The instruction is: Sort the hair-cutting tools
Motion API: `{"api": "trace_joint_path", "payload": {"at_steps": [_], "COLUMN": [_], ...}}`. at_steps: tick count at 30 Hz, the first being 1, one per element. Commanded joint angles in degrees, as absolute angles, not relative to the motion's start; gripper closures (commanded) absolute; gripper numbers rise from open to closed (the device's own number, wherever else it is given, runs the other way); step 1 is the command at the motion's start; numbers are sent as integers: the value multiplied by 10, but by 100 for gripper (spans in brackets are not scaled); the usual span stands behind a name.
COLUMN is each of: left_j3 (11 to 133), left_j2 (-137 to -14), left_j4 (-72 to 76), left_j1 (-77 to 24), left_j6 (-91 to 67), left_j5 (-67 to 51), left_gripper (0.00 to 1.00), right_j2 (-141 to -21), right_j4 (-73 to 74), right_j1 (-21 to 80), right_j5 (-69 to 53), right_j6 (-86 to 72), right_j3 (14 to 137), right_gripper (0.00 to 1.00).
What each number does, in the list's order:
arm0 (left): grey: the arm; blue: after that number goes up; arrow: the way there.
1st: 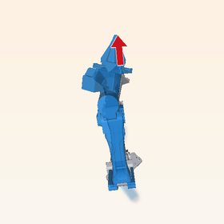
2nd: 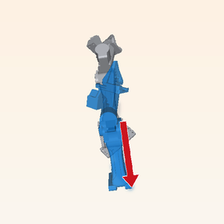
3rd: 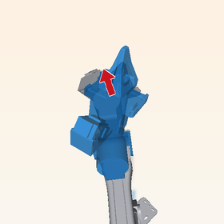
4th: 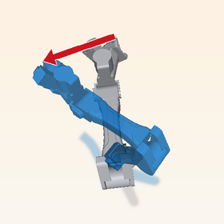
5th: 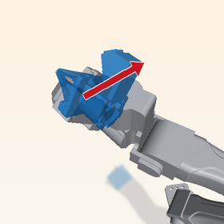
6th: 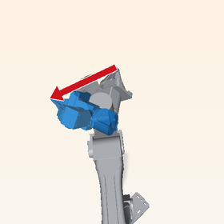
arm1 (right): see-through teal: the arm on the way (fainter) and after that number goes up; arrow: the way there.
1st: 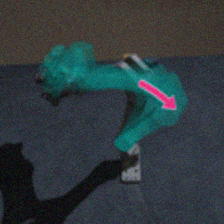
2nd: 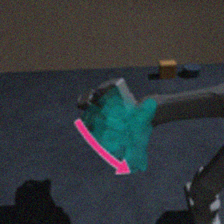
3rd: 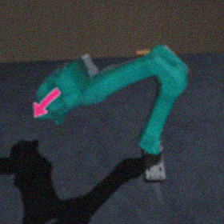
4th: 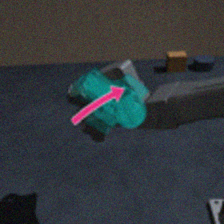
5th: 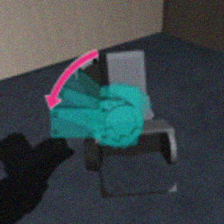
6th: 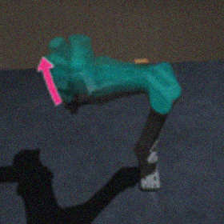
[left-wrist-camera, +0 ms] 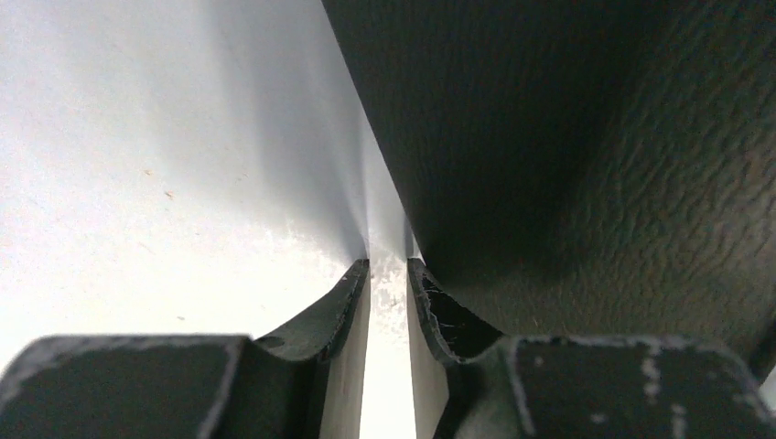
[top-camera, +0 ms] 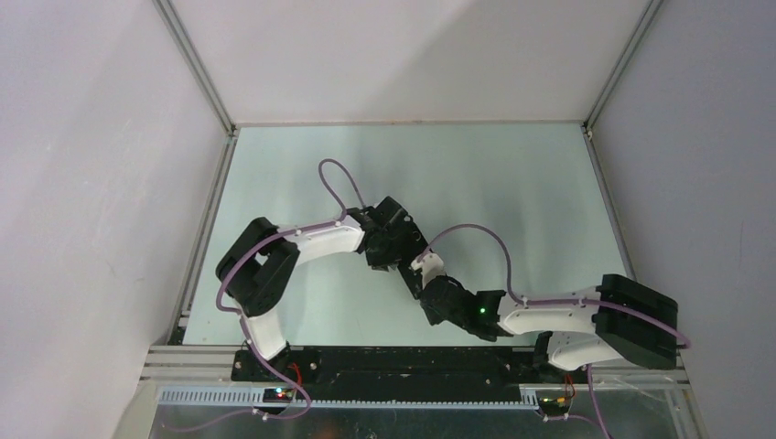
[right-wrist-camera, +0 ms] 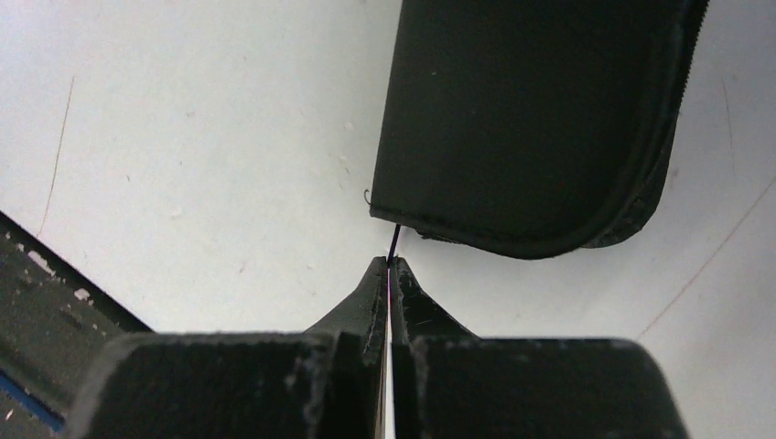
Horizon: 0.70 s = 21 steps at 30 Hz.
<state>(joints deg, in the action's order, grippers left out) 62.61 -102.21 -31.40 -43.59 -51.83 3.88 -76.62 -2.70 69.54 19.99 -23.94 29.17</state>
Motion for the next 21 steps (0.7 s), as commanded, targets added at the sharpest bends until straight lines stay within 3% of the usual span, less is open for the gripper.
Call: {"api": "trace_joint_path", "payload": {"at_steps": [1, 9, 15, 21], "left_j3": [641, 550, 530, 590], "left_j2": [-1017, -904, -922, -994], "left_j4": [-298, -184, -100, -142], "left_j1": [-428, -429, -445, -471], "left_j6": [-505, -565, -600, -579], "left_j5": [63, 10, -47, -27], "left_gripper": [73, 49, 46, 46], "right_j2": [-713, -710, -723, -743], "right_j4": [-8, -73, -95, -118], "right_j1": [696, 657, 646, 641], "right_j5": [176, 107, 89, 80], "right_j6": [-287, -278, -283, -297], "right_j3": [262, 252, 250, 244], "right_gripper": [100, 100, 100, 100]}}
